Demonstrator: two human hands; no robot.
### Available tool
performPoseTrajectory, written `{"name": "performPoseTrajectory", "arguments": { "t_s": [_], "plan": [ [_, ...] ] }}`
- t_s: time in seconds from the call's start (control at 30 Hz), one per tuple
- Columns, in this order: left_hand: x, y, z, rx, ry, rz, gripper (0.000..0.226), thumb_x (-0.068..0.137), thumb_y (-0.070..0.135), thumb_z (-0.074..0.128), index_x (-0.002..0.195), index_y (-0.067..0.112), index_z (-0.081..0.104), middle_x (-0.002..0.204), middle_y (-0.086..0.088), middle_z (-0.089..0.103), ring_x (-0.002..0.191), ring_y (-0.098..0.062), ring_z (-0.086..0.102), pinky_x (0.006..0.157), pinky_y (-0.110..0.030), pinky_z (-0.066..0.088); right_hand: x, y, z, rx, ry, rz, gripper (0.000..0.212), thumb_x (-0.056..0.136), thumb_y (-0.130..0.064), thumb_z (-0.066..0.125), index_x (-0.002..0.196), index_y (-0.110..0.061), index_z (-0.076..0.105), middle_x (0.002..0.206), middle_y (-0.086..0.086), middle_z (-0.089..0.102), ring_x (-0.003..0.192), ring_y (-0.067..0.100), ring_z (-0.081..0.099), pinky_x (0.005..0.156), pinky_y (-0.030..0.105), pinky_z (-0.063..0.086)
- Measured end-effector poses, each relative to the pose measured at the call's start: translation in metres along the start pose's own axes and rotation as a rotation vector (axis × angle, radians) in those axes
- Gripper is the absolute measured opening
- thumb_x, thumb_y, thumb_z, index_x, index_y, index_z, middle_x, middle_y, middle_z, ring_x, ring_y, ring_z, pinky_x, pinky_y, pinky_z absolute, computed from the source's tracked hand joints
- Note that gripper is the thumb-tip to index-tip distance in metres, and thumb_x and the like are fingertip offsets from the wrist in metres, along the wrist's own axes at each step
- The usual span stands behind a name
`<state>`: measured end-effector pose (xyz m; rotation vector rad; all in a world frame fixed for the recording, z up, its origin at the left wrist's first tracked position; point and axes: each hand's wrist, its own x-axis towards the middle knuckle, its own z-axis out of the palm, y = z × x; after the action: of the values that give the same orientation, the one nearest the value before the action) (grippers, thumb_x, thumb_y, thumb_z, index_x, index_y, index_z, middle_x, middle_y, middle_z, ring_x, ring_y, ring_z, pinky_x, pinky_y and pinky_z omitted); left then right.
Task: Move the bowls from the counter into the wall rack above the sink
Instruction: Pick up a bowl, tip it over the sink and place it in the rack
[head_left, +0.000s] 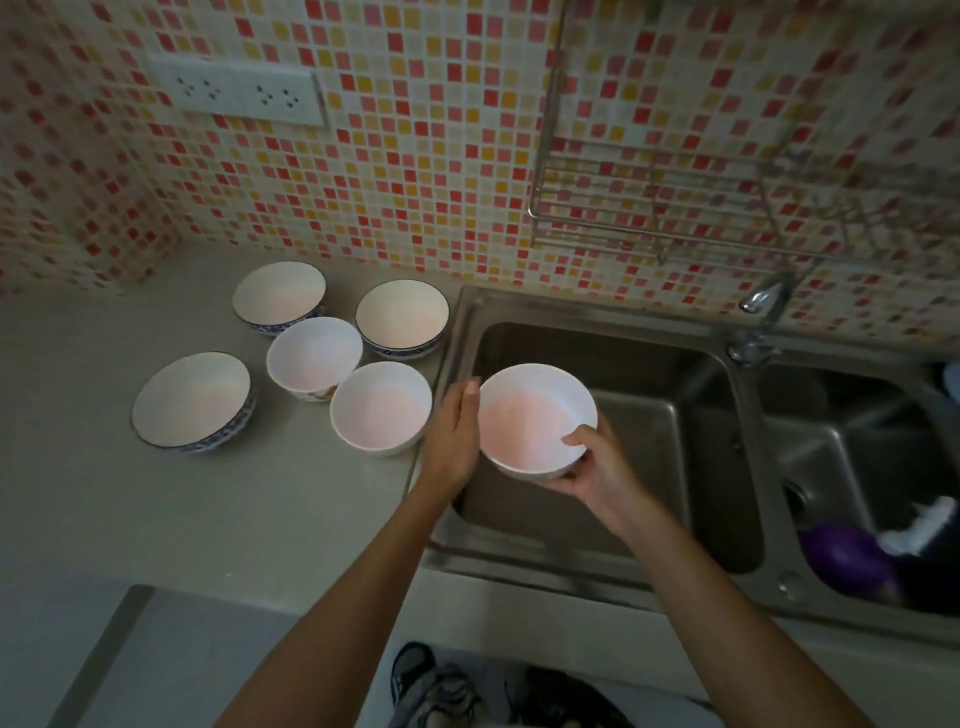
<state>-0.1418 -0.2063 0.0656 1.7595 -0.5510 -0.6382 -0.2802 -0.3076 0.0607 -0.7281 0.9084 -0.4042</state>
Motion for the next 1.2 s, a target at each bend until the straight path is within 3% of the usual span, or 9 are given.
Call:
{"name": "performPoseTrajectory", "arguments": {
  "t_s": [0.07, 0.17, 0.3, 0.43, 0.67, 0.83, 0.97, 1.1, 1.2],
  "plan": [
    [-0.002, -0.012, 0.021, 0.061, 0.003, 0.042, 0.037, 0.101, 0.04, 0.033, 0.126, 0.025, 0.054, 0.121, 0.006, 0.06, 0.114, -0.013, 0.054, 0.092, -0.026, 0.039, -0.001, -0.005, -0.03, -0.008, 0.058, -0.016, 0.058, 0.083, -0.002, 0.052, 0.131, -0.034, 0.048, 0.132, 0.008, 0.045, 0.12, 0.037, 0.045, 0.072, 0.056, 0.057],
    [-0.01, -0.048, 0.045, 0.341, -0.015, 0.097, 0.044, 0.1, 0.04, 0.034, 0.135, 0.017, 0.049, 0.136, -0.003, 0.055, 0.126, -0.019, 0.049, 0.105, -0.03, 0.037, -0.004, -0.011, -0.071, 0.01, 0.124, -0.022, 0.056, 0.085, -0.001, 0.051, 0.132, -0.031, 0.047, 0.131, 0.009, 0.047, 0.118, 0.036, 0.048, 0.076, 0.058, 0.056],
    [-0.025, -0.098, 0.067, 0.798, -0.197, 0.103, 0.054, 0.101, 0.042, 0.026, 0.145, 0.013, 0.034, 0.154, -0.009, 0.032, 0.144, -0.022, 0.023, 0.12, -0.037, 0.006, -0.008, -0.017, -0.115, 0.05, 0.172, -0.037, 0.054, 0.085, 0.003, 0.047, 0.129, -0.028, 0.05, 0.126, 0.009, 0.05, 0.113, 0.035, 0.052, 0.074, 0.055, 0.057],
    [-0.043, -0.128, 0.076, 1.025, -0.294, 0.088, 0.063, 0.097, 0.048, 0.011, 0.149, 0.014, 0.023, 0.158, -0.009, 0.02, 0.147, -0.021, 0.012, 0.12, -0.04, 0.0, -0.008, -0.017, -0.147, 0.017, 0.206, -0.037, 0.056, 0.087, 0.004, 0.048, 0.132, -0.029, 0.048, 0.122, 0.005, 0.051, 0.111, 0.033, 0.053, 0.072, 0.052, 0.059],
    [-0.043, -0.139, 0.08, 0.987, -0.233, 0.088, 0.055, 0.101, 0.037, 0.024, 0.149, 0.01, 0.024, 0.157, -0.011, 0.024, 0.146, -0.021, 0.016, 0.121, -0.036, 0.005, 0.002, -0.005, -0.179, -0.145, 0.267, -0.038, 0.07, 0.084, -0.002, 0.066, 0.142, -0.032, 0.043, 0.139, 0.0, 0.042, 0.123, 0.033, 0.046, 0.083, 0.055, 0.056],
    [-0.042, -0.145, 0.08, 0.945, -0.203, 0.109, 0.055, 0.099, 0.033, 0.022, 0.147, 0.007, 0.029, 0.154, -0.013, 0.029, 0.145, -0.023, 0.021, 0.121, -0.036, 0.009, 0.011, 0.009, -0.185, -0.247, 0.279, -0.015, 0.073, 0.075, -0.012, 0.079, 0.14, -0.022, 0.047, 0.133, 0.0, 0.054, 0.123, 0.028, 0.053, 0.088, 0.049, 0.056],
    [-0.041, -0.148, 0.081, 0.937, -0.203, 0.105, 0.052, 0.101, 0.03, 0.025, 0.147, 0.008, 0.03, 0.154, -0.011, 0.03, 0.145, -0.022, 0.022, 0.121, -0.035, 0.01, 0.017, 0.018, -0.185, -0.382, 0.278, -0.036, 0.067, 0.072, -0.014, 0.082, 0.132, -0.02, 0.055, 0.117, -0.007, 0.064, 0.114, 0.02, 0.059, 0.091, 0.043, 0.056],
    [-0.04, -0.15, 0.082, 0.942, -0.2, 0.109, 0.05, 0.101, 0.028, 0.027, 0.146, 0.007, 0.031, 0.153, -0.012, 0.033, 0.144, -0.023, 0.025, 0.12, -0.035, 0.012, 0.02, 0.024, -0.179, -0.611, 0.293, -0.105, 0.064, 0.069, -0.019, 0.086, 0.126, -0.022, 0.057, 0.108, -0.009, 0.064, 0.096, 0.007, 0.058, 0.076, 0.026, 0.056],
    [-0.04, -0.151, 0.081, 0.941, -0.203, 0.104, 0.05, 0.101, 0.029, 0.026, 0.146, 0.007, 0.03, 0.153, -0.011, 0.032, 0.144, -0.022, 0.026, 0.12, -0.035, 0.013, 0.023, 0.03, -0.175, -0.78, 0.303, -0.141, 0.076, 0.059, -0.036, 0.088, 0.127, -0.025, 0.057, 0.116, -0.005, 0.06, 0.098, 0.012, 0.06, 0.08, 0.036, 0.06]
  ]
}}
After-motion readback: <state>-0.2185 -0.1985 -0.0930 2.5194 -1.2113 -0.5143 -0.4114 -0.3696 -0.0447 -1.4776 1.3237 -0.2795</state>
